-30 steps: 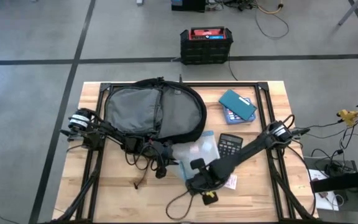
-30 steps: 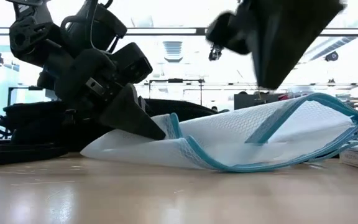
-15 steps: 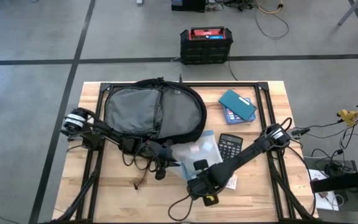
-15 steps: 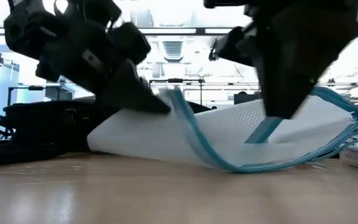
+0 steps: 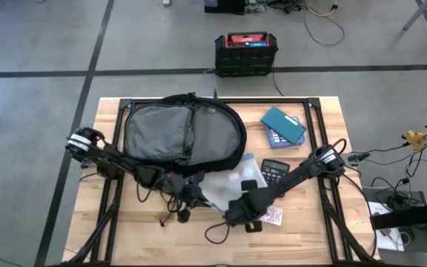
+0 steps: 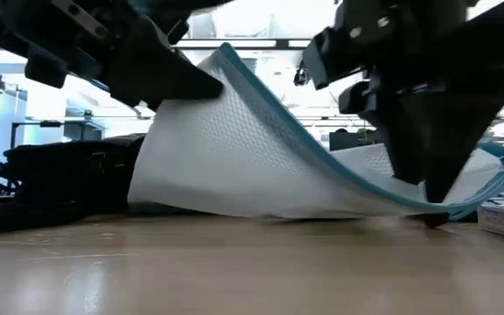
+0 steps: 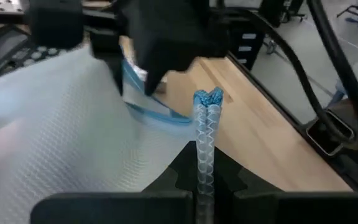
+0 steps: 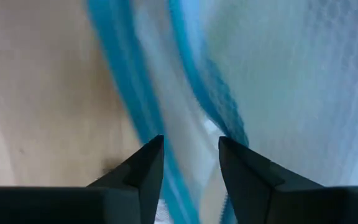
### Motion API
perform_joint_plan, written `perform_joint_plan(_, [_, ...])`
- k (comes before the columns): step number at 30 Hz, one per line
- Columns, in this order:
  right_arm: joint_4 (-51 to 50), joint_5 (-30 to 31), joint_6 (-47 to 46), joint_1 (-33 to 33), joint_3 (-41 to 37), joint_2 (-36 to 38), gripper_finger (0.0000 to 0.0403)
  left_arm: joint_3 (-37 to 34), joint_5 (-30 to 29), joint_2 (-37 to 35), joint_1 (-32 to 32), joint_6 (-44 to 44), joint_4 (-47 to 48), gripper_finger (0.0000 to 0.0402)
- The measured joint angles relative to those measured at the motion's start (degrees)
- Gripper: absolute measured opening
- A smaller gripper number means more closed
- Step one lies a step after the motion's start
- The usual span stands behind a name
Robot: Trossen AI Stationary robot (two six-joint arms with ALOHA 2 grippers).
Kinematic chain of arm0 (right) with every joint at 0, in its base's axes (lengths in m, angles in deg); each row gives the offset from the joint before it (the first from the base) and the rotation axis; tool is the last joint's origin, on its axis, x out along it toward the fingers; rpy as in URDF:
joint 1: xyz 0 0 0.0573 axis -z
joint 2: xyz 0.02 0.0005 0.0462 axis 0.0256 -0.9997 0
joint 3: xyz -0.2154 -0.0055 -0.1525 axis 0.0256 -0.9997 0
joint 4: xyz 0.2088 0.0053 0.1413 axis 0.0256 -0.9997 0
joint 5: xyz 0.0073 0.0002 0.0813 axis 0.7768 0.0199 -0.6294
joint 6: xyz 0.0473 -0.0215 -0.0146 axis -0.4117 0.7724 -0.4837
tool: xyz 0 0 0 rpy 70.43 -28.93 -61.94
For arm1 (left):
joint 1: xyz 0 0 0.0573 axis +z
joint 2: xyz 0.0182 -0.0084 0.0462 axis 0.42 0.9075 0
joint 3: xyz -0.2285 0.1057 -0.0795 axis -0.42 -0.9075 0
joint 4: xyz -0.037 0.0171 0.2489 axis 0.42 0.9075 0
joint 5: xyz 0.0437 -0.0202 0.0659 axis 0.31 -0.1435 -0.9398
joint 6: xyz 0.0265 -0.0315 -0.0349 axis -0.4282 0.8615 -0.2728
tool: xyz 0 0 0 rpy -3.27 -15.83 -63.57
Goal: Unpack backpack
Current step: Remove the earphones from the blue zipper pouch
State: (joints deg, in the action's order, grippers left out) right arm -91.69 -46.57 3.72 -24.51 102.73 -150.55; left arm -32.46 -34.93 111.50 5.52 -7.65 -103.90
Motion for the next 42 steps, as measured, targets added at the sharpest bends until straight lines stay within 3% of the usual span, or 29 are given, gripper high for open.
perform_joint_plan(6, [-1.97, -8.35, -1.60, 0.20, 0.00, 0.02, 0.0178, 0.00, 0.00, -0.04, 0.00, 0.60, 2.99, 0.0000])
perform_joint_plan(16, [-3.18, 4.45, 0.87, 3.27, 0.15, 0.08, 0.0181, 0.00, 0.09, -0.04, 0.00, 1.09, 3.44, 0.0000])
perform_joint_plan(32, [4.42, -2.63, 12.26, 8.22, -0.02, -2.66, 0.0271, 0.00, -0.06, 0.00, 0.02, 1.57, 4.40, 0.0000])
perform_joint_plan(37, [5.18, -7.54, 14.61, 9.49, 0.13, -5.59, 0.0252, -0.02, -0.06, 0.02, 0.00, 1.60, 4.78, 0.0000])
perform_joint_plan(42, [5.41, -7.88, 14.20, 9.37, 0.03, -6.55, 0.0173, -0.04, -0.06, 0.02, 0.00, 1.75, 5.57, 0.0000])
